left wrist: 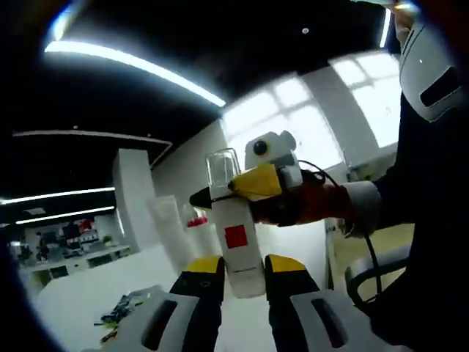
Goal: Arrange the skincare products in the storage area until every visible bottle or jar stands upright without overlapping.
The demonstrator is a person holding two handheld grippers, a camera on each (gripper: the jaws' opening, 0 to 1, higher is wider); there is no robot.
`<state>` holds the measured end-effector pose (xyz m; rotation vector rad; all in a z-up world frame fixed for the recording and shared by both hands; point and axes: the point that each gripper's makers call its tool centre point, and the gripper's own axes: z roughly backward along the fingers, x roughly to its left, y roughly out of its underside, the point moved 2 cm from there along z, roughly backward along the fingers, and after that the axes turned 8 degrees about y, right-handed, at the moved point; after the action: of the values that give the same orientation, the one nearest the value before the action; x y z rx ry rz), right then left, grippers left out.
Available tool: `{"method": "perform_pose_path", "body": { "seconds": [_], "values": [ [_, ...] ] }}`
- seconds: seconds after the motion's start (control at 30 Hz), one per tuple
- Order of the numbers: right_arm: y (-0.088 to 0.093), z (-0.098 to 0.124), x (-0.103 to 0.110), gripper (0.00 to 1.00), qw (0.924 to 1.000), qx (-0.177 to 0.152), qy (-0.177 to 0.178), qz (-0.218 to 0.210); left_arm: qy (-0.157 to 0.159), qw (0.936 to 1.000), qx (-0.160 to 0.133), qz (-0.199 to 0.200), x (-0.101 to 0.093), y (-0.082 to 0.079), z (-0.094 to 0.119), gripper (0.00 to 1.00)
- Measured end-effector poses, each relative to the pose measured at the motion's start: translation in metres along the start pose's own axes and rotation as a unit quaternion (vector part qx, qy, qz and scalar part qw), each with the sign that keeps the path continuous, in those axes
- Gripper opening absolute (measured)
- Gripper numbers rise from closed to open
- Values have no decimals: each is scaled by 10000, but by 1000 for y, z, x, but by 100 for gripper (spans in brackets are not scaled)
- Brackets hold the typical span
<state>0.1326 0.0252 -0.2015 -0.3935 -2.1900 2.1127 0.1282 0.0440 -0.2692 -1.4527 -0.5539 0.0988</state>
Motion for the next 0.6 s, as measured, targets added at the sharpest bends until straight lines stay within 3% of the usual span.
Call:
{"method": "perform_pose_path", "body": {
  "seconds": [0.07,0.17,0.37,0.6],
  "values": [
    [2,-5,2,22,9990,112,206,374,-254,9994,128,-170,4,3,0,21],
    [0,-11,4,22,9974,136,412,582,-538,9982,110,-240,8,2,3,20],
    [-3,-17,0,23,9943,57,878,610,-813,9964,64,-232,14,0,9,20],
    [-4,-17,-12,21,9868,-169,1582,305,-1223,9918,137,-349,25,-1,16,19]
  ]
}}
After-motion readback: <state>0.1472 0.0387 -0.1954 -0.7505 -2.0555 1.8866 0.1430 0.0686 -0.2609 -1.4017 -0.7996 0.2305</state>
